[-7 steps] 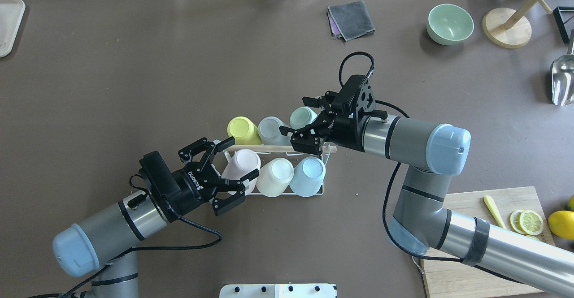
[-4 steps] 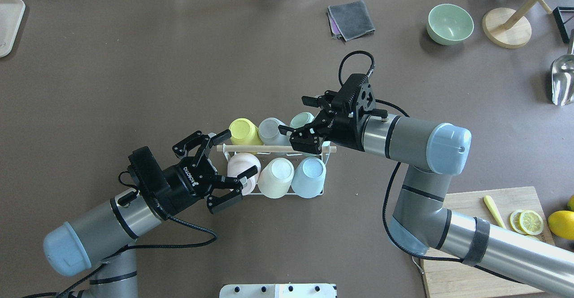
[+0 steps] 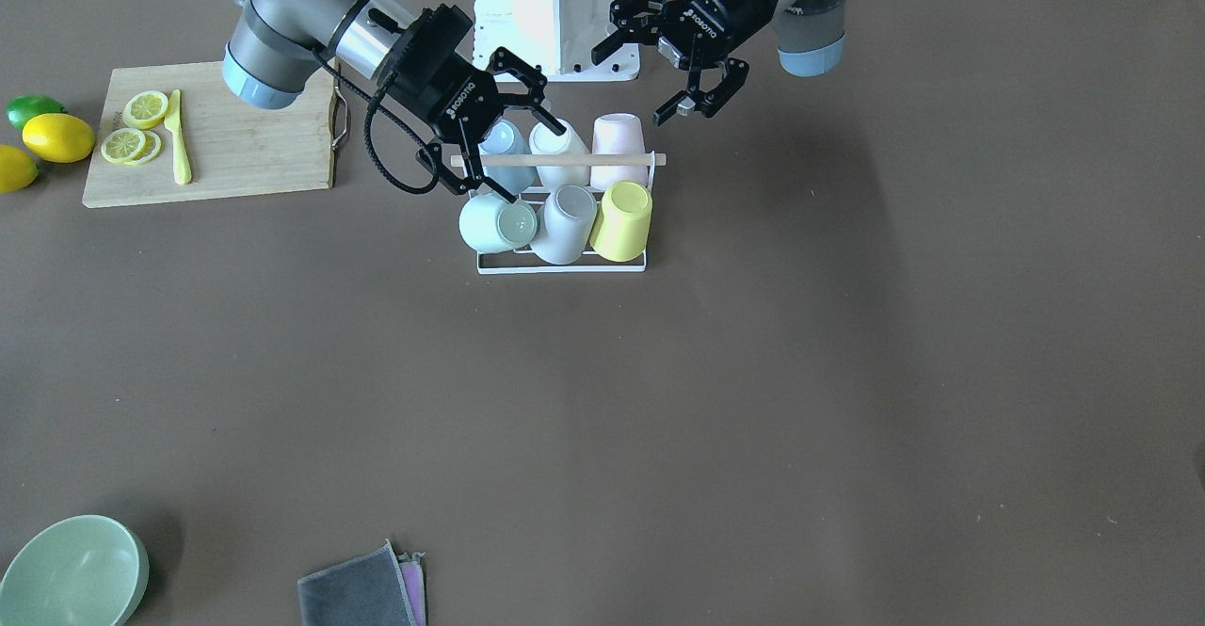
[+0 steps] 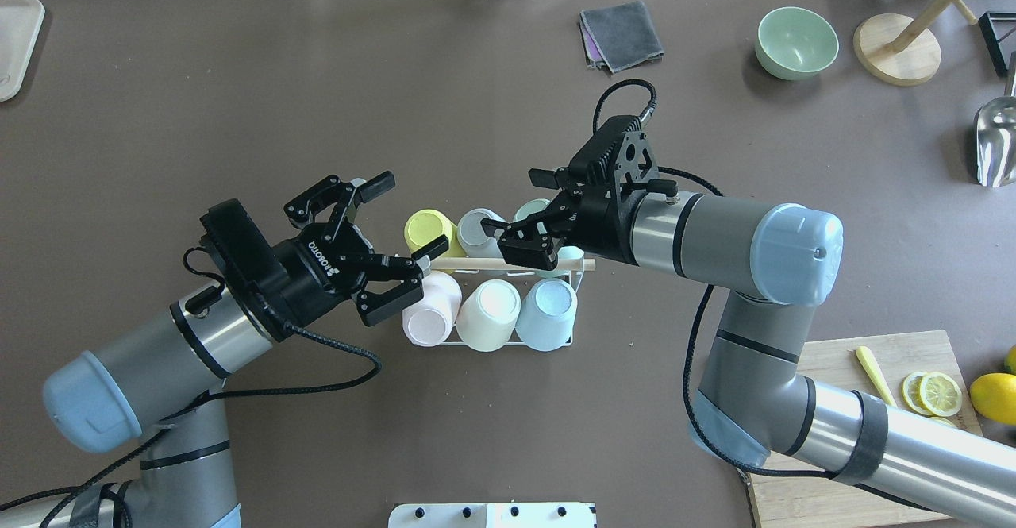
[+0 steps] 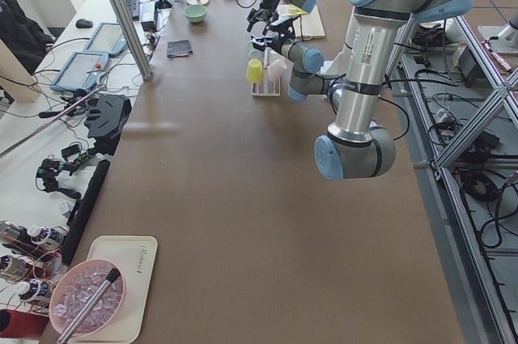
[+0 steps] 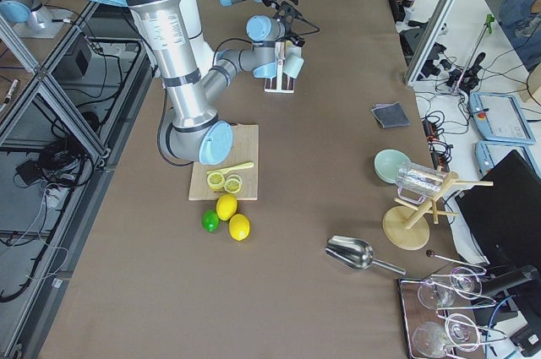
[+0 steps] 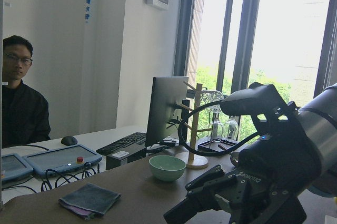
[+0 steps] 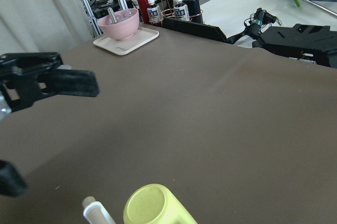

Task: Place cup on cup holder

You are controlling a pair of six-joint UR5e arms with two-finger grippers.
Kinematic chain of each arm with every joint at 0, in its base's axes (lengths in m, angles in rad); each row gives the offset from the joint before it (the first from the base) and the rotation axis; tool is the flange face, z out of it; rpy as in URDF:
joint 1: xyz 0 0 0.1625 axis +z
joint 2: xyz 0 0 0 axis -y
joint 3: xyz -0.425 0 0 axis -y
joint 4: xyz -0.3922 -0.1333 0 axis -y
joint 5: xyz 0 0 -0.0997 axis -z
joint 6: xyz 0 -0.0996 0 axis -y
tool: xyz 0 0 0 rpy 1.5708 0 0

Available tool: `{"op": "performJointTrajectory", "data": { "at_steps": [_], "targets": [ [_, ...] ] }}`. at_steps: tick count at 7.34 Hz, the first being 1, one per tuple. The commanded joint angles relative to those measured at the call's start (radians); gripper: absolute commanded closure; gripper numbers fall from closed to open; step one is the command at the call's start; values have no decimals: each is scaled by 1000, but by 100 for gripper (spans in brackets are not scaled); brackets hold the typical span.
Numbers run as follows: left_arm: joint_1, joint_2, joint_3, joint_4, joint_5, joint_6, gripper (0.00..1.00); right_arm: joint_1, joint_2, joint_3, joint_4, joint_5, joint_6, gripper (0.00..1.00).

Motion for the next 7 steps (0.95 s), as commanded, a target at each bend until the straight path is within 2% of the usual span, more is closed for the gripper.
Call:
{"op": "performJointTrajectory", "data": {
  "at_steps": [1,2,3,4,5,6,7],
  "targets": [
    [-193,-33,4,229,-202,-21,2,10,1,172,-328,44,18,0],
    [-254,-18,22,250,-241,-75,2,28,1,215,-432,56,8,0],
    [-312,8,56,241,-275,-101,2,77,-2,231,-528,118,11,0],
    [-423,28,106,243,-357,-121,2,145,-8,226,-624,231,8,0],
    [-535,42,166,250,-417,-142,2,173,-33,228,-669,254,3,0],
    [-618,44,246,253,-440,-140,2,234,-119,238,-677,354,-12,0],
    [-685,44,298,317,-497,-126,2,328,-201,235,-683,470,-12,0]
  ]
}}
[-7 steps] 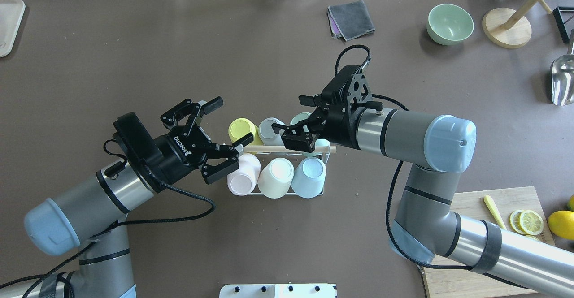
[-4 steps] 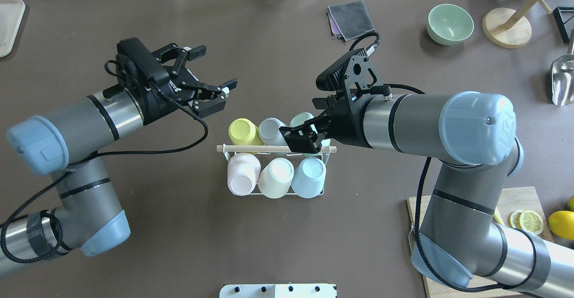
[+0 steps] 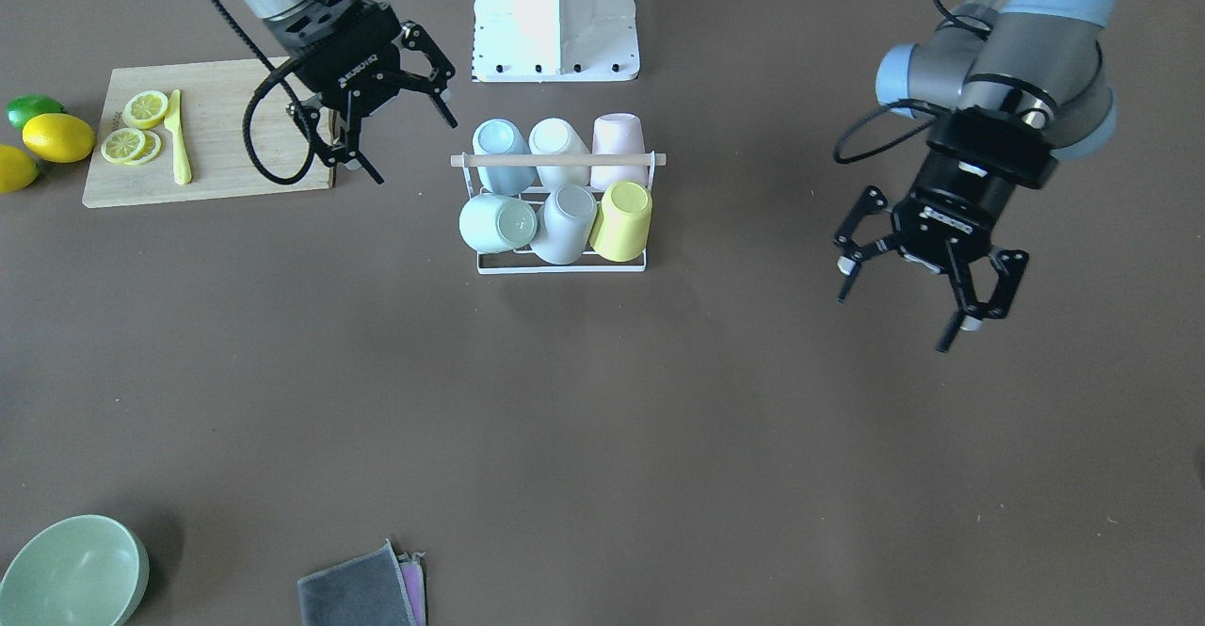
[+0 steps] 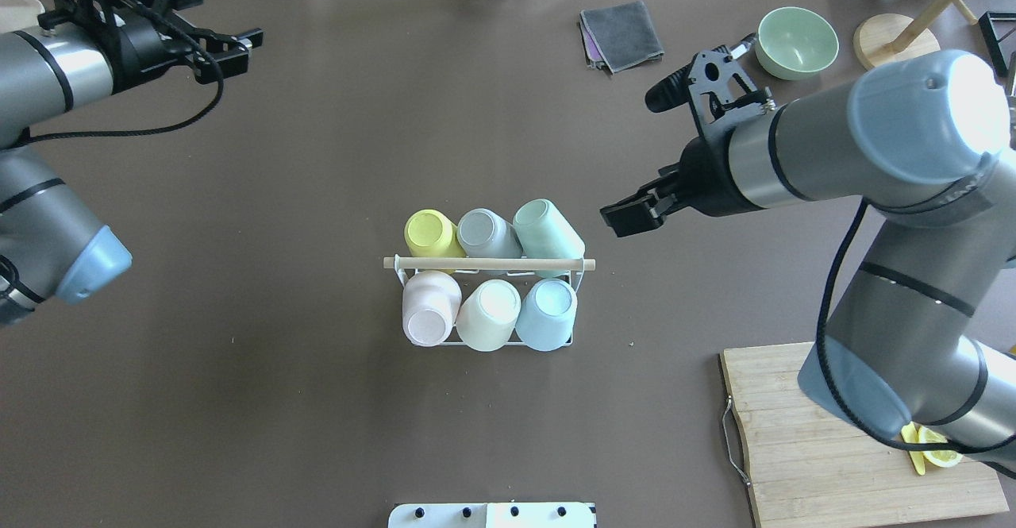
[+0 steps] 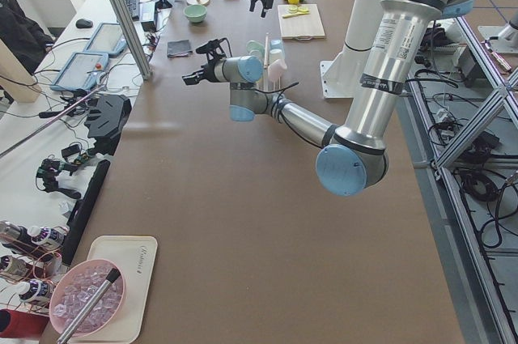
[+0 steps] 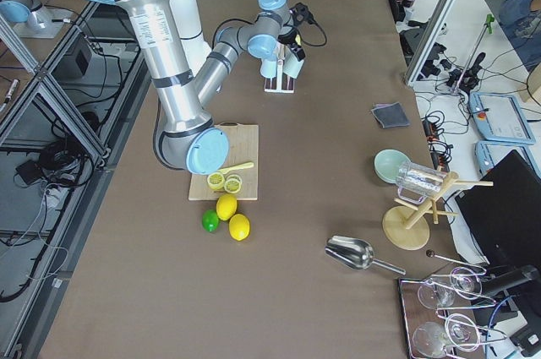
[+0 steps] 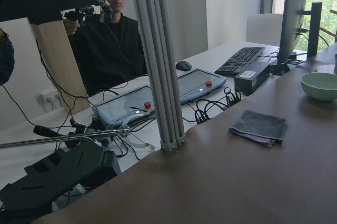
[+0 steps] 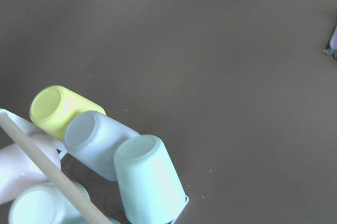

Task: Place cup on cup holder

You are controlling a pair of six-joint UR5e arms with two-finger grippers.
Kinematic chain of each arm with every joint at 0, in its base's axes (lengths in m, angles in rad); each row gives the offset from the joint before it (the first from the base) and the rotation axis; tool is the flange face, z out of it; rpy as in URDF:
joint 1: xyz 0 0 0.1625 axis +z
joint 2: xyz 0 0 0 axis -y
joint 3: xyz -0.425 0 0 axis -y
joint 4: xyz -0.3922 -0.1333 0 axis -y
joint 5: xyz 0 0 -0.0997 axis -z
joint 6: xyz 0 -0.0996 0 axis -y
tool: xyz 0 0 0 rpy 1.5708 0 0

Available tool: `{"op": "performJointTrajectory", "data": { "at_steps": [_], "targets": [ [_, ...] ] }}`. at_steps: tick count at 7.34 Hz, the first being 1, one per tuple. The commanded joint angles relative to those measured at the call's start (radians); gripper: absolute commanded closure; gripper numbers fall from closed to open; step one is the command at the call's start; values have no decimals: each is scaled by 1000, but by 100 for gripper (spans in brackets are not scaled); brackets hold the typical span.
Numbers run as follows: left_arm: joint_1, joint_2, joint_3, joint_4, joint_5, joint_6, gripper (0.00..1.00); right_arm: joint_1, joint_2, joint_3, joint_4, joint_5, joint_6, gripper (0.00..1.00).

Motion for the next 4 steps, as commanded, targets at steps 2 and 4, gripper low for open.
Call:
{"op": "performJointTrajectory", "data": {
  "at_steps": [2,4],
  "targets": [
    [-121,64,11,250,-104,22,2,237,-275,-1,-17,198,-7,0],
    [-124,119,-194,617,-139,36,2,320,-458,-24,-20,252,-7,0]
  ]
}}
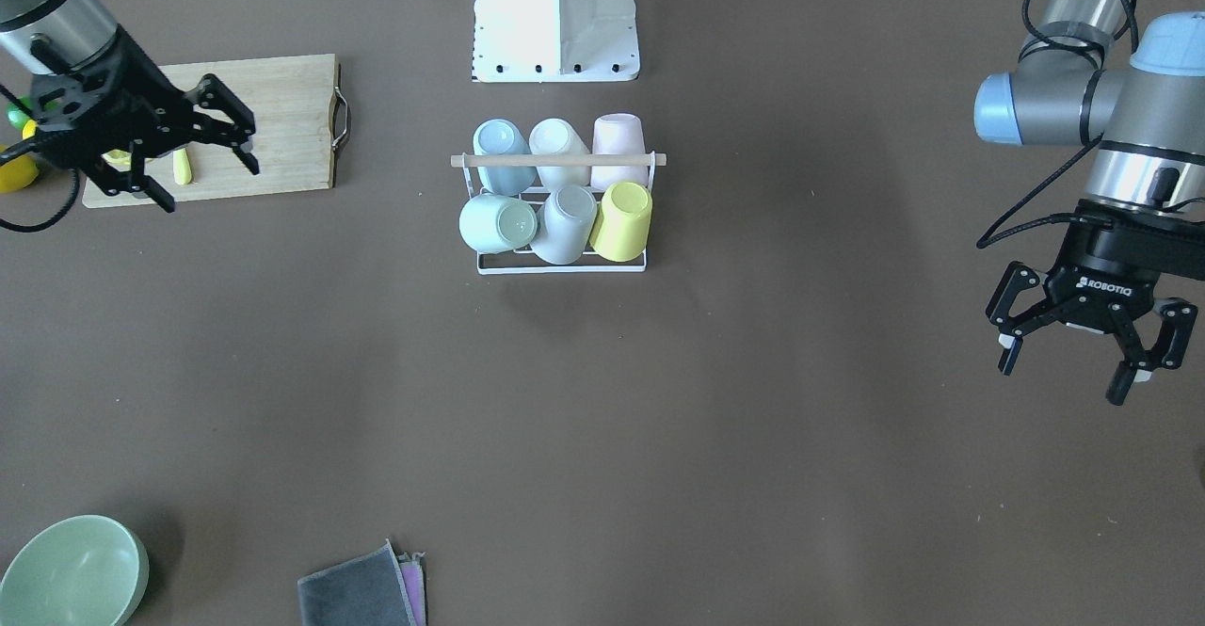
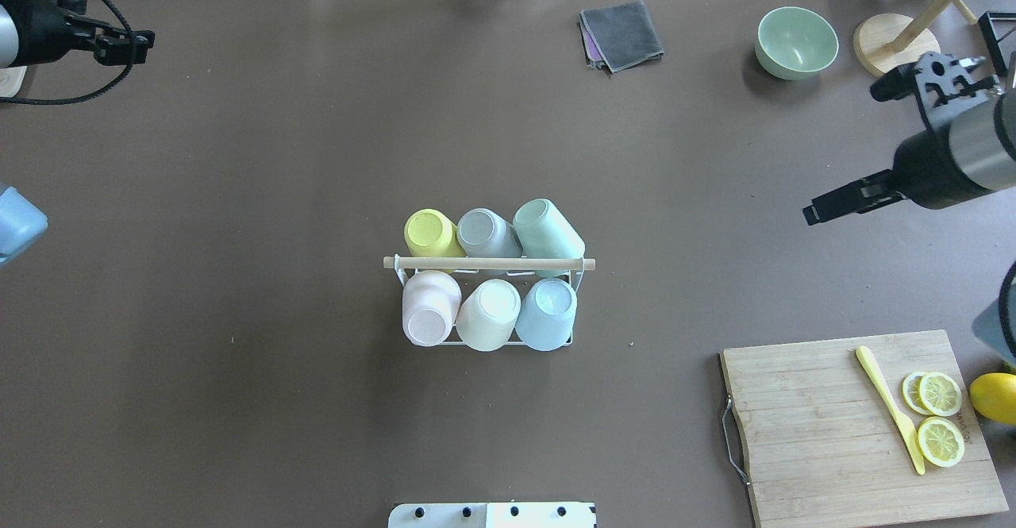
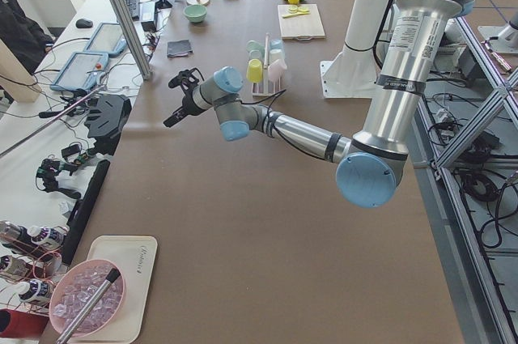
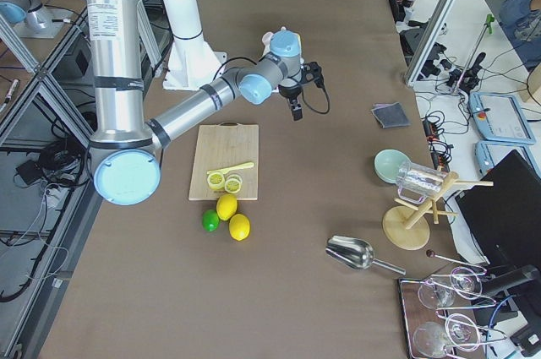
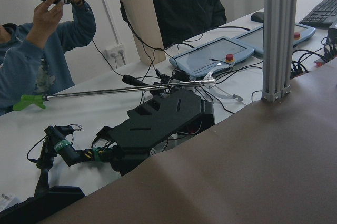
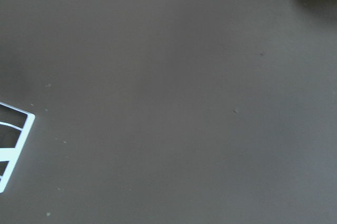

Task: Place cup on cup holder

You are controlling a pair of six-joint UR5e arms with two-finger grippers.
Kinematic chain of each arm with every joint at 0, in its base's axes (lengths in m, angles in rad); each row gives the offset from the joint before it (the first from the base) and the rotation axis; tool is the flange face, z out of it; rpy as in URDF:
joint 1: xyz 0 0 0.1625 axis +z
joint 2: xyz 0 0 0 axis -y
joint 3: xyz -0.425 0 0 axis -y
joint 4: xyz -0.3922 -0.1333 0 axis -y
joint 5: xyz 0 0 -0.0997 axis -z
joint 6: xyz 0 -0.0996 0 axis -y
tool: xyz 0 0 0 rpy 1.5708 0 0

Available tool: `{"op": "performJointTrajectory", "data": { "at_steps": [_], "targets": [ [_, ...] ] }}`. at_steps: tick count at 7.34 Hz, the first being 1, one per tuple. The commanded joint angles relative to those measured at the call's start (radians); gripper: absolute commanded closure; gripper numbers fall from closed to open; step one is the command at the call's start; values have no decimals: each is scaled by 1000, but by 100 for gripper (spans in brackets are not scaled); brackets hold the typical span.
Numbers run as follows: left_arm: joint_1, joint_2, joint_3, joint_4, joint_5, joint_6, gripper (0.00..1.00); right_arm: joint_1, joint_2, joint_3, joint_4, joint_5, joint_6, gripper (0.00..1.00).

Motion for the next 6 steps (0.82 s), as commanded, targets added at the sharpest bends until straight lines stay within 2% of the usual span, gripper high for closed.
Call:
{"op": "performJointTrajectory", "data": {
  "at_steps": [1,2,3,4,5,6],
  "targets": [
    [-17,33,-119,295,-61,31,2,160,-133,-80,-12,34,-2,0],
    [-55,25,-118,433,-158,60,2,240,-152,-165,-16,57,-53,0],
    [-87,41,-91,458,-257,121,2,320,-175,-250,-14,57,-182,0],
    [-130,62,-27,459,-302,143,2,397,-204,-325,-14,57,-300,0],
    [-149,62,27,462,-373,144,2,447,-218,-395,-14,57,-345,0],
    [-193,62,89,488,-389,144,2,484,-218,-442,-16,57,-348,0]
  ]
}}
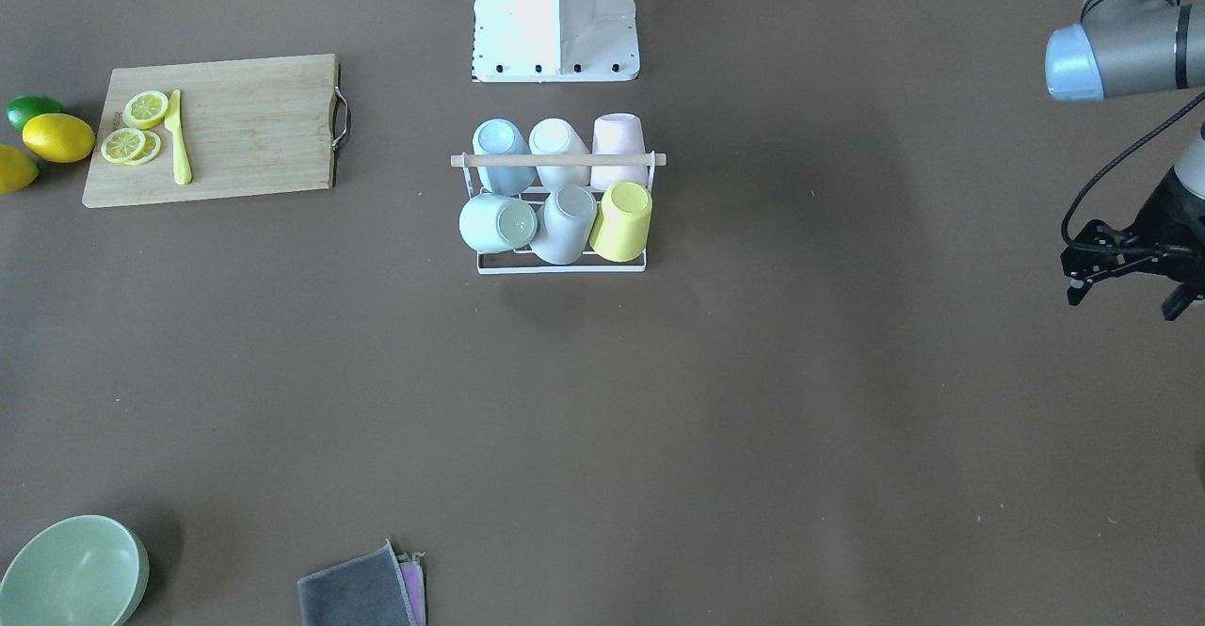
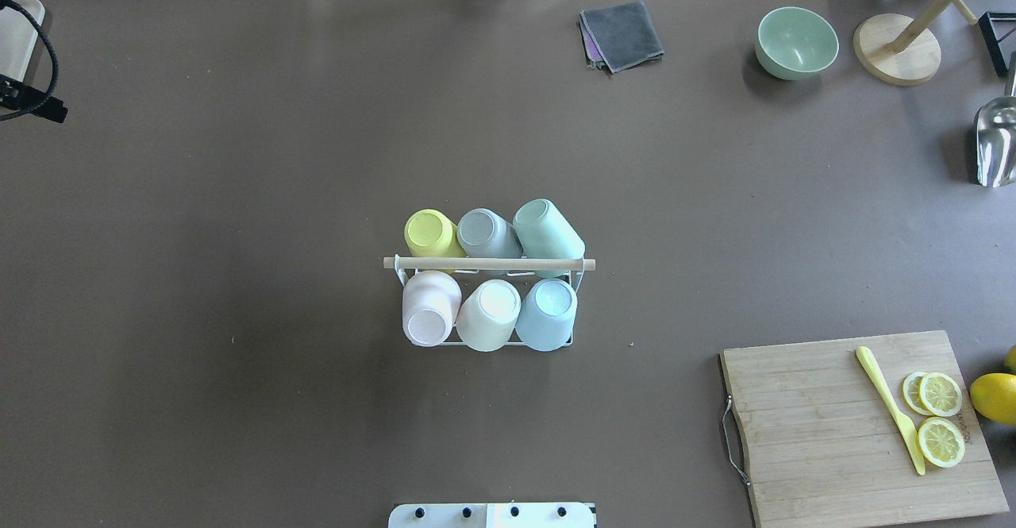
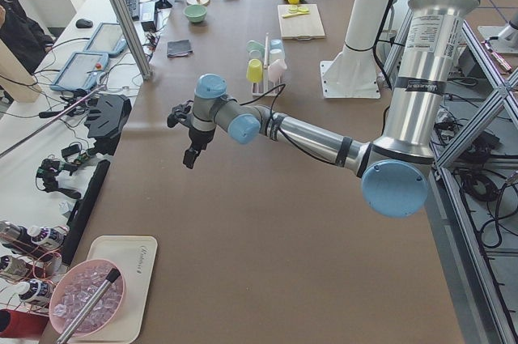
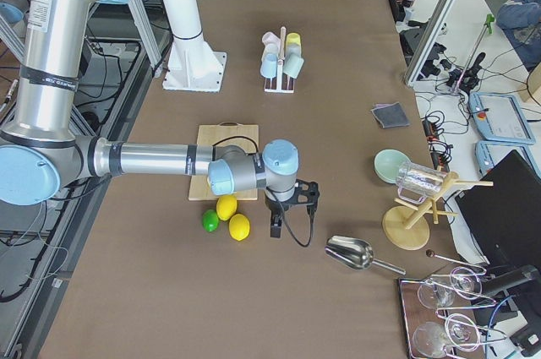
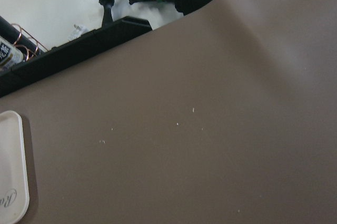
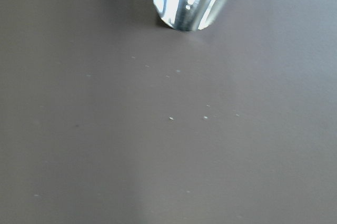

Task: Place cup on cup holder

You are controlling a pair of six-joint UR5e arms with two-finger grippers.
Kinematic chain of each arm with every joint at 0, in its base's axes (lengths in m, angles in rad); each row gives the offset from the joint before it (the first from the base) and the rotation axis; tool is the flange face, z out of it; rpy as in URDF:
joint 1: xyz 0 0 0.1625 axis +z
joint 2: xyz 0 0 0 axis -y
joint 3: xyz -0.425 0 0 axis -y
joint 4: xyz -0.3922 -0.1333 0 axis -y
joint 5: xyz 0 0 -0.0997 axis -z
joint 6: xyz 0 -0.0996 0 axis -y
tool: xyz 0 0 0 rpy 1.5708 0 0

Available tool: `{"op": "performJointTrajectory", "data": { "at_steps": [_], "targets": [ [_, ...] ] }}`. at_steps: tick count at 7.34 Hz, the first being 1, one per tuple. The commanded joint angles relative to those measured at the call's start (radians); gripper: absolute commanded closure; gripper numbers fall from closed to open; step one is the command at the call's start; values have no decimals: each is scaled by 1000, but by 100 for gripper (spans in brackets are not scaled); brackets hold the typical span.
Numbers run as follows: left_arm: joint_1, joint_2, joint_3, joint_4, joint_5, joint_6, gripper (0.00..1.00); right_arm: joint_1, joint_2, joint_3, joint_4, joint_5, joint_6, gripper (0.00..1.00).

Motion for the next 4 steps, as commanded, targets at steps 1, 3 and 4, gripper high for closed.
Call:
{"op": "performJointTrajectory", "data": {
  "at_steps": [1,3,4],
  "targets": [
    [-92,2,115,85,-127,6,2,65,-2,-91,-1,-13,-38,0],
    [-210,75,117,146,-223,122,2,67,28,-80,-1,-1,-36,0],
    [-285,109,114,148,-300,176,2,97,32,-48,-36,26,-36,0]
  ]
}}
